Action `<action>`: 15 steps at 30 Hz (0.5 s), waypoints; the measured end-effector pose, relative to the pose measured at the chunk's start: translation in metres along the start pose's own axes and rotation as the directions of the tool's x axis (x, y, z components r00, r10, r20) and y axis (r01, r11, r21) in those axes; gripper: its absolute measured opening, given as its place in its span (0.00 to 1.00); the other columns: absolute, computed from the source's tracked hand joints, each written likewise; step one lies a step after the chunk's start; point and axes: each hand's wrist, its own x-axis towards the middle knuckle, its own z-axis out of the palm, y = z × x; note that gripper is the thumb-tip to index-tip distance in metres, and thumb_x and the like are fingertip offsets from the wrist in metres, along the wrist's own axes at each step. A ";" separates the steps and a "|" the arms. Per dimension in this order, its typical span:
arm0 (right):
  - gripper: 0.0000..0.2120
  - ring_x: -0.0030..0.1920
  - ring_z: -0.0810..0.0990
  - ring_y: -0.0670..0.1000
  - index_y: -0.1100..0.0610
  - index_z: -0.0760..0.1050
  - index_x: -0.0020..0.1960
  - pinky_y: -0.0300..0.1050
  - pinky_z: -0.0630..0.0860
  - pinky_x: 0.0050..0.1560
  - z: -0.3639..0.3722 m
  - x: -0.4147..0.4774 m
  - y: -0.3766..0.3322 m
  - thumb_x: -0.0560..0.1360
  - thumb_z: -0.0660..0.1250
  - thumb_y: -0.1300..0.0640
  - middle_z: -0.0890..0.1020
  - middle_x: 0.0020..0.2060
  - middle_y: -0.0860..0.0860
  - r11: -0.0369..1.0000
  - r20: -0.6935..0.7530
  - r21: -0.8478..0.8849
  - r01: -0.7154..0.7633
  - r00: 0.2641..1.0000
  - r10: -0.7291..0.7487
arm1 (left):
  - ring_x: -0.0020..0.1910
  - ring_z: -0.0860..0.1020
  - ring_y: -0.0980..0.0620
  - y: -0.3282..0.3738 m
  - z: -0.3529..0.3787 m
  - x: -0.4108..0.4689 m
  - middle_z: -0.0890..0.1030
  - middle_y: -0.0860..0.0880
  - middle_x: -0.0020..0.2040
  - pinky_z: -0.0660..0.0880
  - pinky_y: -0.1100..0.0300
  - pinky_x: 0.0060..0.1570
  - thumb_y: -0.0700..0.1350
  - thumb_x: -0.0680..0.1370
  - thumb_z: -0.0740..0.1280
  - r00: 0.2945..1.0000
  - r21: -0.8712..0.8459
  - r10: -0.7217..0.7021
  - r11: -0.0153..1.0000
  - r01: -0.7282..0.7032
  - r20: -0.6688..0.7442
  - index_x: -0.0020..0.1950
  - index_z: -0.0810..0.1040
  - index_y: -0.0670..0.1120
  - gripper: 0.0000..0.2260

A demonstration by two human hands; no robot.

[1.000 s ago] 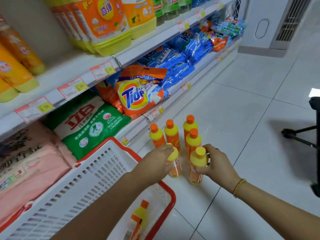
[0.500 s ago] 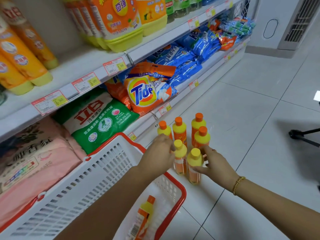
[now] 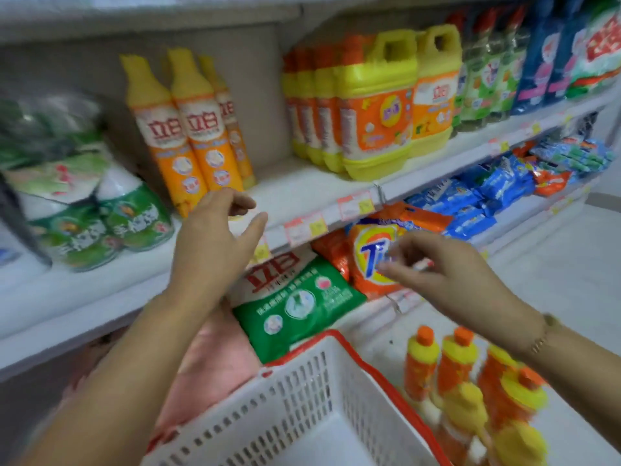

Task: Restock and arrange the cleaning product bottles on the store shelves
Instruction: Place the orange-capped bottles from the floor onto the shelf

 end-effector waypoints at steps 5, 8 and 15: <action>0.19 0.46 0.79 0.49 0.56 0.76 0.56 0.39 0.73 0.44 0.062 0.122 -0.058 0.70 0.75 0.50 0.80 0.46 0.49 0.988 0.042 0.154 -0.019 0.999 0.013 | 0.55 0.77 0.49 -0.072 -0.032 0.016 0.80 0.50 0.57 0.73 0.56 0.53 0.64 0.72 0.65 0.929 0.240 0.017 0.964 -0.114 0.370 0.59 0.78 0.48 0.24; 0.31 0.53 0.77 0.49 0.58 0.70 0.65 0.39 0.70 0.50 0.105 0.166 -0.079 0.68 0.76 0.48 0.78 0.55 0.51 0.994 0.101 0.093 -0.049 0.994 0.040 | 0.54 0.77 0.52 -0.105 -0.039 0.016 0.79 0.53 0.54 0.73 0.57 0.51 0.70 0.68 0.56 0.893 0.245 0.044 0.955 -0.169 0.447 0.57 0.78 0.50 0.31; 0.25 0.59 0.78 0.54 0.56 0.71 0.64 0.48 0.73 0.60 0.173 0.195 -0.106 0.69 0.75 0.55 0.79 0.60 0.54 0.989 0.186 0.097 -0.113 0.978 0.093 | 0.32 0.73 0.51 -0.120 -0.023 -0.001 0.72 0.54 0.33 0.65 0.61 0.28 0.59 0.75 0.57 0.961 0.316 0.226 0.911 -0.266 0.157 0.37 0.73 0.50 0.15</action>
